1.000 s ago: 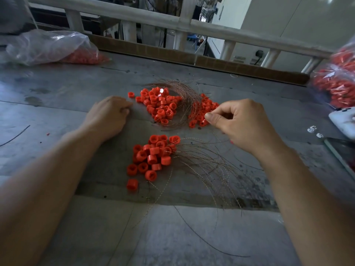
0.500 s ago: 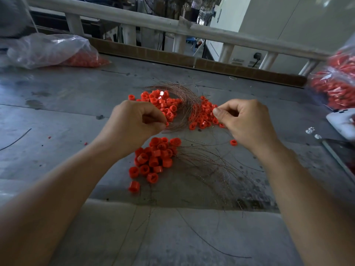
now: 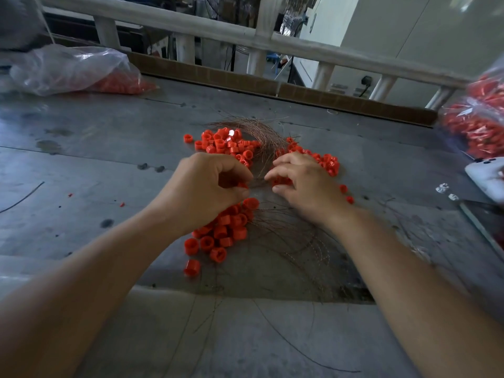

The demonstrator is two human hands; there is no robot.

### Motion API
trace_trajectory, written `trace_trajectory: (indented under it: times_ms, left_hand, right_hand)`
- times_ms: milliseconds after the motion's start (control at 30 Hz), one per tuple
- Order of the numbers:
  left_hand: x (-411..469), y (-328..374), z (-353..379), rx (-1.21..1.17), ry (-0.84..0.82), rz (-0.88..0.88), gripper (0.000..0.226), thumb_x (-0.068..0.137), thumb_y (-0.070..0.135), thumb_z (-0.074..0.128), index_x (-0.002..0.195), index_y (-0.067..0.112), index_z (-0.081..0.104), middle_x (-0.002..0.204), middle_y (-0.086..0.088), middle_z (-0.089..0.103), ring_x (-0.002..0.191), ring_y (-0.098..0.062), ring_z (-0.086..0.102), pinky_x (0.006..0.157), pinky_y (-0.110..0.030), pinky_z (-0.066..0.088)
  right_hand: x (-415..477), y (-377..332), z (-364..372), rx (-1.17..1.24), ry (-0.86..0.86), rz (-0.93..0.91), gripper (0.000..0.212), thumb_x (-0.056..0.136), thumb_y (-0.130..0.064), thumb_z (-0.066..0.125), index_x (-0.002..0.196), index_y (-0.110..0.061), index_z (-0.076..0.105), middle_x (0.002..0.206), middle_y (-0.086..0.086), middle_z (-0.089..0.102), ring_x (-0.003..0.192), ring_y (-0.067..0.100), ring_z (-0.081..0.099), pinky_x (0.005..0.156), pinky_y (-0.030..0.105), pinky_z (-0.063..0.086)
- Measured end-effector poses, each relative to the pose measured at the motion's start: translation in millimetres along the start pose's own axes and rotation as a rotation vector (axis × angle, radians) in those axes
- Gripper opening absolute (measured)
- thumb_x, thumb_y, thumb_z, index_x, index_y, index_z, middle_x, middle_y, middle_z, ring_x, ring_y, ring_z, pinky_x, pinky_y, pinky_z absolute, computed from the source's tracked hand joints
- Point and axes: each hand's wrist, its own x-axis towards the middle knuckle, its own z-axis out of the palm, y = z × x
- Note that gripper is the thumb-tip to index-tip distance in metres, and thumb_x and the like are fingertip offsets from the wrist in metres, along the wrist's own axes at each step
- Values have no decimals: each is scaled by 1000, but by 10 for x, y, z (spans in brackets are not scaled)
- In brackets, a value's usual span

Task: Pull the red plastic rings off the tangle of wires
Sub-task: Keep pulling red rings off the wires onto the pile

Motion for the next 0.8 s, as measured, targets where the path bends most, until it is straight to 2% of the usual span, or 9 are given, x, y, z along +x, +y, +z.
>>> trace_trajectory:
  times_ms: [100, 267, 367, 433, 500, 667, 733, 800]
  left_hand:
    - [-16, 5, -4, -1, -15, 4, 35, 72, 12, 75, 73, 43, 59, 77, 23, 61, 75, 18, 56, 64, 4, 39]
    - [-23, -13, -8, -8, -18, 2, 39, 71, 9, 76, 73, 44, 58, 76, 22, 60, 71, 19, 56, 63, 4, 39]
    - [-22, -32, -8, -18, -14, 0, 41, 70, 7, 76, 74, 44, 59, 77, 21, 61, 72, 17, 57, 63, 3, 40]
    - [-22, -41, -13, -24, -9, -3, 42, 70, 6, 77, 75, 44, 59, 76, 21, 62, 72, 16, 58, 62, 2, 41]
    - [-22, -43, -11, -14, -9, 0, 42, 70, 6, 77, 75, 44, 59, 77, 22, 62, 72, 16, 58, 64, 2, 41]
    - [-37, -17, -22, -65, 29, 11, 44, 71, 0, 74, 76, 42, 60, 66, 27, 64, 69, 13, 60, 59, 0, 42]
    - [-40, -3, -41, -139, 56, 2, 44, 69, -1, 75, 77, 40, 62, 69, 33, 64, 70, 11, 62, 61, -1, 44]
    - [-38, 14, -56, -231, 67, -17, 42, 66, -3, 76, 75, 36, 65, 73, 26, 67, 70, 6, 65, 63, -4, 47]
  right_hand:
    - [1, 0, 1, 32, 64, -16, 10, 81, -8, 64, 88, -9, 71, 106, 6, 63, 105, 22, 51, 83, 15, 25]
    - [-28, -54, -58, 177, 225, -31, 11, 79, -3, 66, 88, -6, 72, 93, 6, 70, 91, 20, 61, 83, 21, 41]
    - [-59, -82, -128, 285, 362, -38, 12, 81, -5, 65, 90, -8, 71, 85, -8, 65, 84, 10, 61, 78, 18, 46]
    - [-79, -105, -169, 388, 411, -58, 13, 81, -6, 65, 93, -11, 70, 84, -16, 61, 83, 1, 60, 77, 10, 46]
    - [-106, -133, -215, 499, 438, -83, 18, 82, -6, 65, 94, -18, 66, 83, -20, 61, 83, -2, 61, 77, 11, 47]
    - [-172, -188, -369, 605, 613, -180, 22, 82, -4, 63, 99, -18, 59, 85, -10, 63, 83, 5, 64, 78, 21, 51]
    - [-197, -202, -434, 561, 698, -233, 23, 83, -4, 62, 100, -17, 58, 86, -9, 61, 84, 5, 61, 79, 22, 49]
    - [-224, -214, -487, 474, 749, -299, 22, 83, -2, 62, 102, -13, 57, 86, -5, 58, 84, 5, 58, 78, 19, 47]
